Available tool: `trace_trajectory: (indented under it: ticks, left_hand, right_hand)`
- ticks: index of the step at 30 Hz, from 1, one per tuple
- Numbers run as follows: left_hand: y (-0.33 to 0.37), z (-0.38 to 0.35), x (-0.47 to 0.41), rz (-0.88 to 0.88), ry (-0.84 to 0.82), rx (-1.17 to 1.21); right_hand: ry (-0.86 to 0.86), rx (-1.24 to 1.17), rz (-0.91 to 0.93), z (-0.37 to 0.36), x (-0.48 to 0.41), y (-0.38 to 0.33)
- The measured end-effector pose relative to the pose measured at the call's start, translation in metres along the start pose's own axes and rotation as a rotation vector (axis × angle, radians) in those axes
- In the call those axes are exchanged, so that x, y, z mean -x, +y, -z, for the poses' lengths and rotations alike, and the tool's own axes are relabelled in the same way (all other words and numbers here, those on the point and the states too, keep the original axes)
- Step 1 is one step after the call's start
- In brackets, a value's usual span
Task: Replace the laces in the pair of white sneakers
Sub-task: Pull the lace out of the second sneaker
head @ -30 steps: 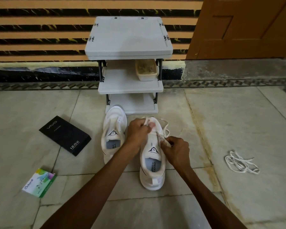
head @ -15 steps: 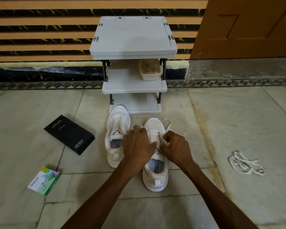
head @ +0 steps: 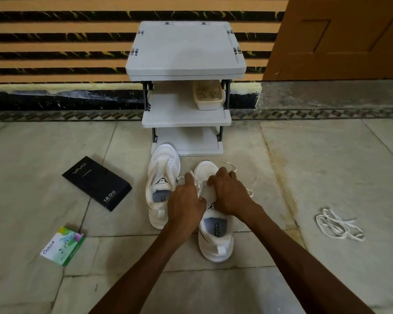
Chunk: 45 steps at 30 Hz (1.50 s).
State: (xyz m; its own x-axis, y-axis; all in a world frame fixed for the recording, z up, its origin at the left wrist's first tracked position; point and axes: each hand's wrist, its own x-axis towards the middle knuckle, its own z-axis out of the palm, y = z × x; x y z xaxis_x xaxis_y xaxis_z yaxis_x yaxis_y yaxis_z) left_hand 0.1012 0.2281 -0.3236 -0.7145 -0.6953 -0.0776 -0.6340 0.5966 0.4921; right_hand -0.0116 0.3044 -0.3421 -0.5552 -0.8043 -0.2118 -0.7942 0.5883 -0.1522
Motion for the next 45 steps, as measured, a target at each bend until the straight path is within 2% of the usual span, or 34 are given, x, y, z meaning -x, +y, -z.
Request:
trace_trajectory:
  ticks: [2, 3, 4, 5, 7, 8, 10, 12, 14, 16, 17, 18, 19, 21, 22, 24, 25, 31, 36, 38, 39, 41, 44, 45]
  left_hand:
    - [-0.001, -0.001, 0.0, 0.005, 0.009, 0.002]
    - [-0.001, -0.001, 0.0, 0.009, 0.017, 0.004]
    - [-0.002, -0.001, 0.001, 0.012, 0.025, 0.008]
    - [-0.002, -0.001, 0.002, 0.013, 0.031, 0.018]
    - [-0.004, -0.002, 0.004, 0.009, 0.023, 0.064]
    - [-0.005, -0.002, 0.004, 0.011, 0.014, 0.091]
    - [-0.004, -0.003, 0.004, 0.032, 0.004, 0.115]
    - [-0.003, -0.005, 0.004, 0.025, 0.025, 0.07]
    - [-0.003, -0.007, 0.005, 0.018, 0.048, 0.046]
    - [-0.003, -0.008, 0.005, 0.008, 0.064, 0.033]
    - [-0.003, -0.009, 0.005, 0.006, 0.065, 0.023]
    - [-0.003, -0.009, 0.004, 0.002, 0.062, 0.013]
    - [-0.002, -0.009, 0.003, -0.006, 0.059, 0.003]
    - [-0.001, -0.009, 0.002, -0.024, 0.055, -0.007]
    - [-0.001, -0.008, 0.002, -0.031, 0.053, -0.004]
    - [-0.001, -0.007, 0.001, -0.035, 0.038, 0.012]
    - [-0.001, -0.007, 0.001, -0.033, 0.026, 0.025]
    - [-0.002, -0.003, 0.001, -0.008, 0.005, 0.087]
    - [-0.003, -0.003, 0.002, 0.005, 0.021, 0.081]
    - [-0.004, -0.003, 0.003, 0.009, 0.016, 0.084]
    - [-0.005, -0.003, 0.003, 0.011, 0.012, 0.082]
    - [-0.007, -0.004, 0.004, 0.018, 0.011, 0.065]
    - [-0.009, -0.005, 0.006, 0.015, 0.035, 0.06]
    - [-0.009, -0.005, 0.006, 0.006, 0.037, 0.065]
  right_hand:
    - [-0.045, 0.043, 0.006, 0.003, -0.005, -0.003]
    - [-0.064, -0.056, 0.0, 0.004, -0.007, -0.002]
    - [-0.061, -0.274, -0.046, 0.006, -0.008, 0.0]
    - [-0.038, -0.619, -0.138, 0.007, -0.008, 0.003]
    - [0.058, -1.426, -0.458, 0.008, -0.006, 0.01]
    - [0.075, -1.737, -0.589, 0.006, -0.005, 0.015]
    - [0.09, -2.059, -0.74, 0.002, -0.001, 0.024]
    - [0.093, -2.158, -0.783, 0.003, 0.0, 0.03]
    - [0.1, -1.982, -0.796, 0.006, 0.001, 0.031]
    - [0.166, -1.452, -0.72, 0.009, 0.001, 0.036]
    - [0.269, -1.133, -0.641, 0.009, -0.001, 0.038]
    - [0.365, -0.868, -0.524, 0.011, -0.003, 0.04]
    - [0.42, -0.704, -0.367, 0.017, -0.004, 0.037]
    - [0.385, -0.522, -0.093, 0.023, -0.008, 0.028]
    - [0.342, -0.357, -0.019, 0.023, -0.01, 0.02]
    - [0.3, 0.047, 0.034, 0.016, -0.015, 0.005]
    - [0.289, 0.176, 0.045, 0.012, -0.017, -0.001]
    - [0.235, 0.339, 0.044, 0.005, -0.023, -0.007]
    - [0.068, 0.287, 0.076, 0.014, -0.025, -0.003]
    - [0.048, 0.072, 0.08, 0.03, -0.021, 0.001]
    - [0.038, -0.13, 0.074, 0.041, -0.02, 0.004]
    - [0.066, -0.692, -0.01, 0.068, -0.017, 0.011]
    - [0.246, -1.651, -0.178, 0.094, -0.02, 0.02]
    - [0.222, -1.937, -0.21, 0.094, -0.021, 0.022]
